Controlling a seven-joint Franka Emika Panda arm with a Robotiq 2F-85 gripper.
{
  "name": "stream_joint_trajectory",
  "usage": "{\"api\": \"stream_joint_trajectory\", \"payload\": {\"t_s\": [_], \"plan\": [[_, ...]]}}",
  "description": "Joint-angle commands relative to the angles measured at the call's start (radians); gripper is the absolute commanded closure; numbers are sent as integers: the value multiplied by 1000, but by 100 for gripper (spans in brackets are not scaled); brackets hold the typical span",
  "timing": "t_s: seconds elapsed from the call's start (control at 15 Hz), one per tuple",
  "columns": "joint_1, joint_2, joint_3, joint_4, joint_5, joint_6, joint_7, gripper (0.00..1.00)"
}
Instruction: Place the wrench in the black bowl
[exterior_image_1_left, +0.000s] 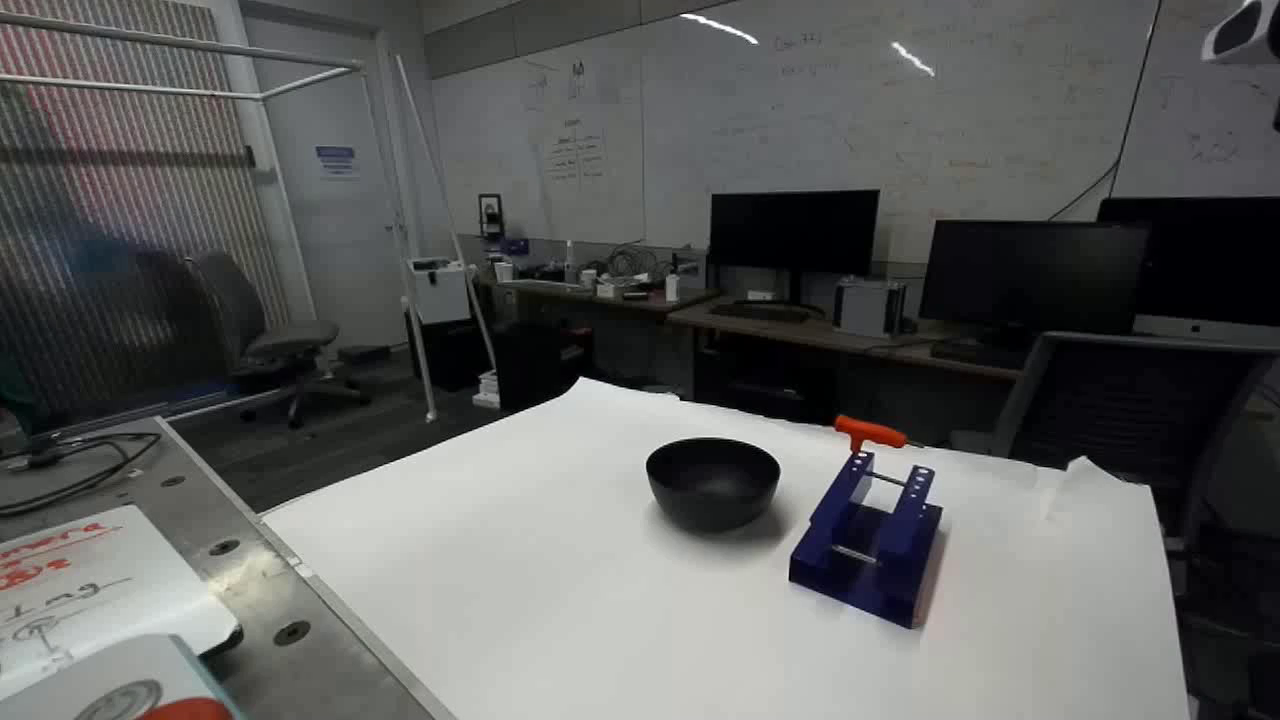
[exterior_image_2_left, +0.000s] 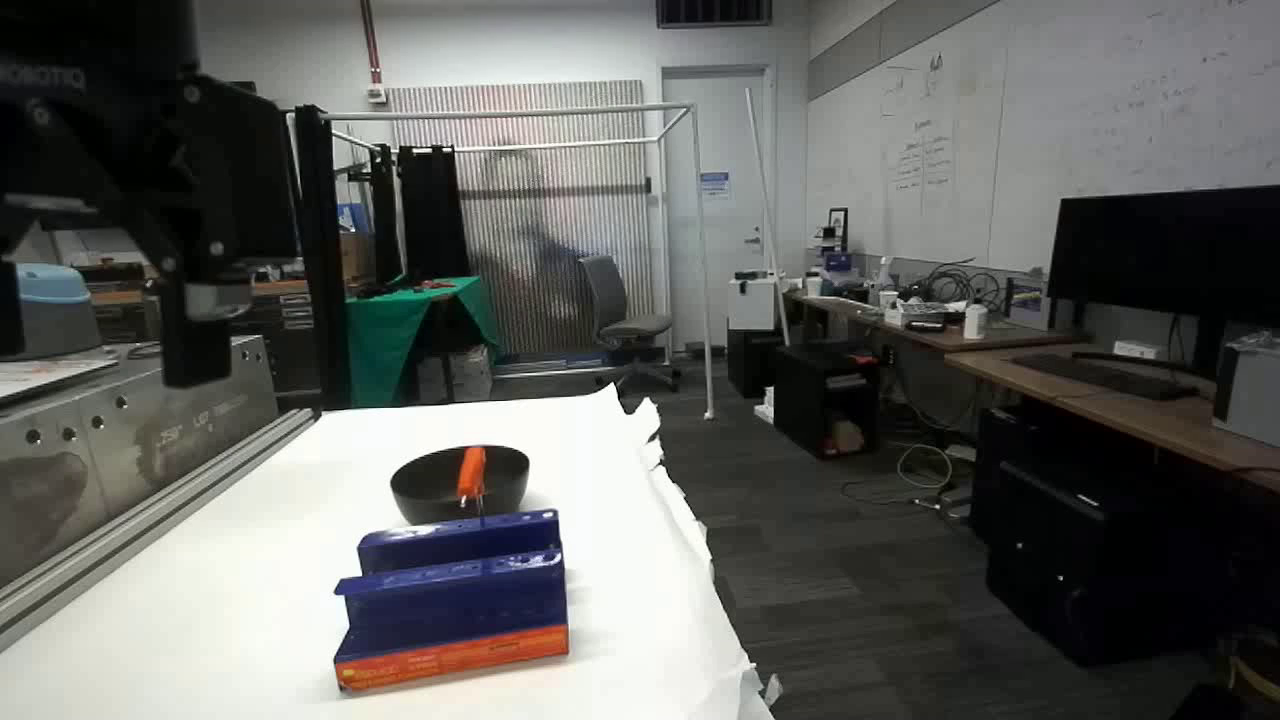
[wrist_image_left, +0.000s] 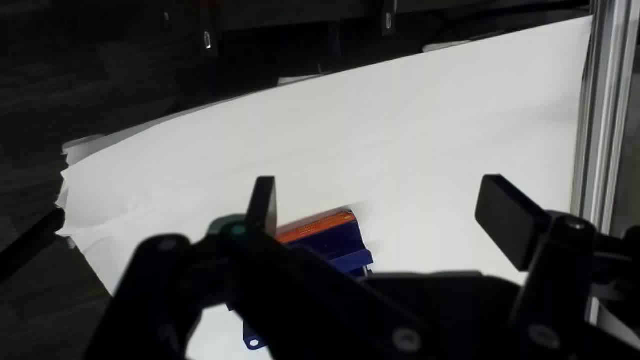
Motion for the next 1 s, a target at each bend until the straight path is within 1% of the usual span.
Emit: {"api": "stream_joint_trajectory", "payload": {"t_s": [0.0, 0.4, 0.53, 0.67, 0.93], "plan": [[-8, 0, 6, 6, 4, -2, -5, 0], [-8, -5, 6, 11, 4, -2, -5, 0], [0, 59, -9, 21, 11, 56, -29, 0], [7, 130, -21, 39, 20, 169, -57, 0], [10, 334, -26, 85, 20, 409, -83, 0]]}}
